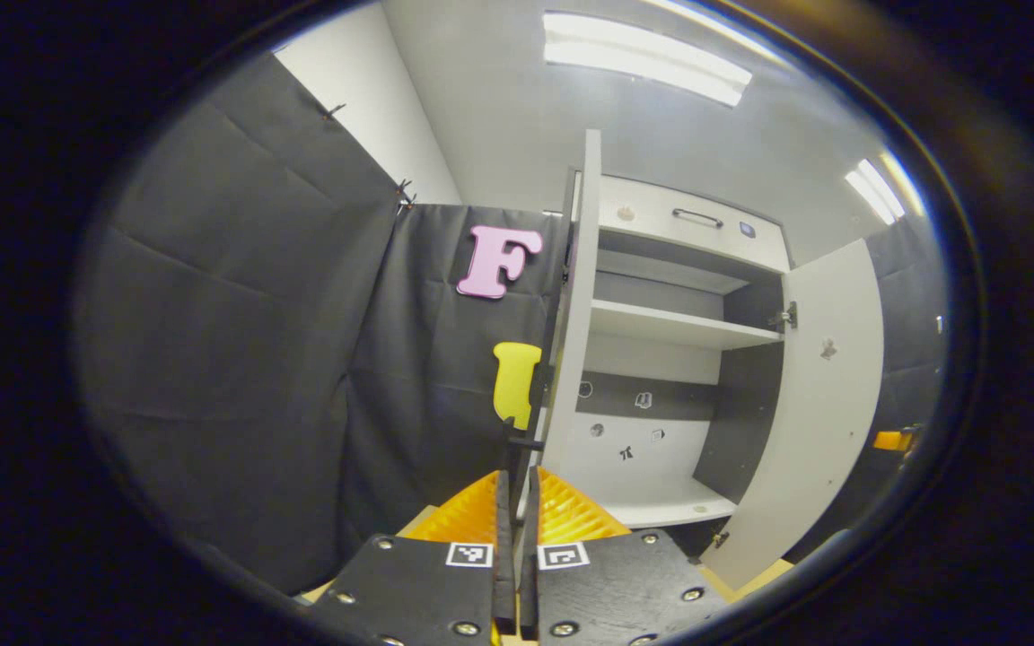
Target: Open the right door of the double-door shoe cabinet with the right hand, and open the left door with the left hand.
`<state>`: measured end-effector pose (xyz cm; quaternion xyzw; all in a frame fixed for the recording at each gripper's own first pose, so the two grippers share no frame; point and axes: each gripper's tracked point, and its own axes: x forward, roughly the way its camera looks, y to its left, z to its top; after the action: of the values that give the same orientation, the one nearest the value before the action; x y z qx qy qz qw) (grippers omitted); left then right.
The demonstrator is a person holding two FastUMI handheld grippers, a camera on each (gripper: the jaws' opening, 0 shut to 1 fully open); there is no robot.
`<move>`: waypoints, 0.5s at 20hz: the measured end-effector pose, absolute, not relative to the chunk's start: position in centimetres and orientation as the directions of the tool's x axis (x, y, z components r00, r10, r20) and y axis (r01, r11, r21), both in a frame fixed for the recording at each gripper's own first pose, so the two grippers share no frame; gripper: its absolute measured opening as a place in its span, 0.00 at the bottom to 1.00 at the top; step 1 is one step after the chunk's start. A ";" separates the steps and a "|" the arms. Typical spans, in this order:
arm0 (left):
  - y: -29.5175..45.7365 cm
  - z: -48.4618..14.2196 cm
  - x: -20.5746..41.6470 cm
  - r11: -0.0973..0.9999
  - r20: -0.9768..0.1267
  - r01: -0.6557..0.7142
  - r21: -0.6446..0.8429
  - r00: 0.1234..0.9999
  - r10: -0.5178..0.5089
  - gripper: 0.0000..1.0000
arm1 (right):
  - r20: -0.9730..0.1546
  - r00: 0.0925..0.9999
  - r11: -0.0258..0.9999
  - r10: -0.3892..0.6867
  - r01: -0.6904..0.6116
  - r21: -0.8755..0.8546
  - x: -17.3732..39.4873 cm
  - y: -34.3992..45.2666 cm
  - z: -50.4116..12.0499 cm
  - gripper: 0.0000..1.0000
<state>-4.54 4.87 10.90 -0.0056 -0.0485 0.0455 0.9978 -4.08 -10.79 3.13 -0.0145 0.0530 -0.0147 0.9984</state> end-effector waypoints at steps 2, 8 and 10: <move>3.7 10.4 -4.4 0.996 0.095 -0.087 0.026 0.992 0.084 0.30 | -0.116 0.993 1.000 0.006 -0.008 -0.022 -3.6 -9.6 2.6 0.98; -1.1 10.5 -4.7 0.987 0.129 -0.059 0.147 0.991 0.040 0.95 | -0.117 0.992 0.996 0.055 -0.062 -0.058 -4.2 -8.1 1.3 0.98; -2.8 9.4 -5.0 0.989 0.109 -0.048 0.143 0.993 0.032 0.95 | -0.133 0.989 0.998 0.060 -0.064 -0.023 -4.3 -7.8 0.5 0.98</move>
<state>-4.97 -2.76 9.41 0.0731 -0.0535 0.0201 0.9957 -4.29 -7.82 0.53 -0.0134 0.0663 0.0311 0.9972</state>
